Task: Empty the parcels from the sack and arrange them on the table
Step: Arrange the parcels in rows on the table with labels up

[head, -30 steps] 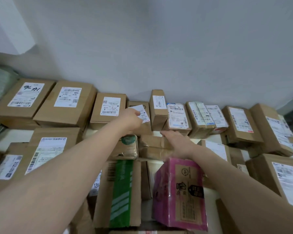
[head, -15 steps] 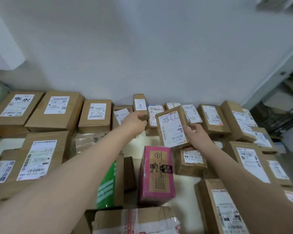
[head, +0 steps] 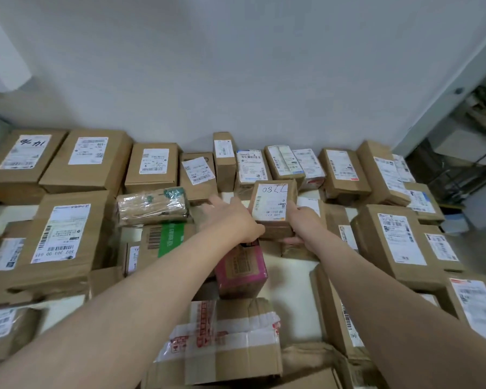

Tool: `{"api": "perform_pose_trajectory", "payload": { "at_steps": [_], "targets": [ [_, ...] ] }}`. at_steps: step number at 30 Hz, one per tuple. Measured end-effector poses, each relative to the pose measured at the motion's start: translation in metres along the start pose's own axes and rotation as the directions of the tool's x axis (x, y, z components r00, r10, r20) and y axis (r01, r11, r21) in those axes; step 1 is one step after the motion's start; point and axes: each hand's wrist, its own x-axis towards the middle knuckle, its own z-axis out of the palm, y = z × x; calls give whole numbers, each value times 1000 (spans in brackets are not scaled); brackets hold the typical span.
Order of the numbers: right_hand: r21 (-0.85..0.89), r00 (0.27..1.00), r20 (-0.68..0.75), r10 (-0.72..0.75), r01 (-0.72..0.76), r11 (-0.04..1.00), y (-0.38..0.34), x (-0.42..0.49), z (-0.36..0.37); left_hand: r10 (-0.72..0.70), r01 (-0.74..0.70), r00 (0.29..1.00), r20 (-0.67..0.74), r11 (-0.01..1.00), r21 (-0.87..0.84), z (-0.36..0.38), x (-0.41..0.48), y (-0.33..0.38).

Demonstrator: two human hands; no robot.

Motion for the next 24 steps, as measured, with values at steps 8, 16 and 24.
{"api": "perform_pose_trajectory", "payload": {
  "at_steps": [8,16,24],
  "targets": [
    [-346,980,-48,-193,165,924,2,0,11,-111,67,985,-134,952,-298,-36,16,-25],
    [-568,934,227,-277,357,741,9,-7,21,27,-131,928,-371,958,-256,-30,13,-26],
    [65,986,132,-103,96,993,-3,-26,-1,-108,-44,933,-342,912,-409,-47,-3,-39]
  ]
}}
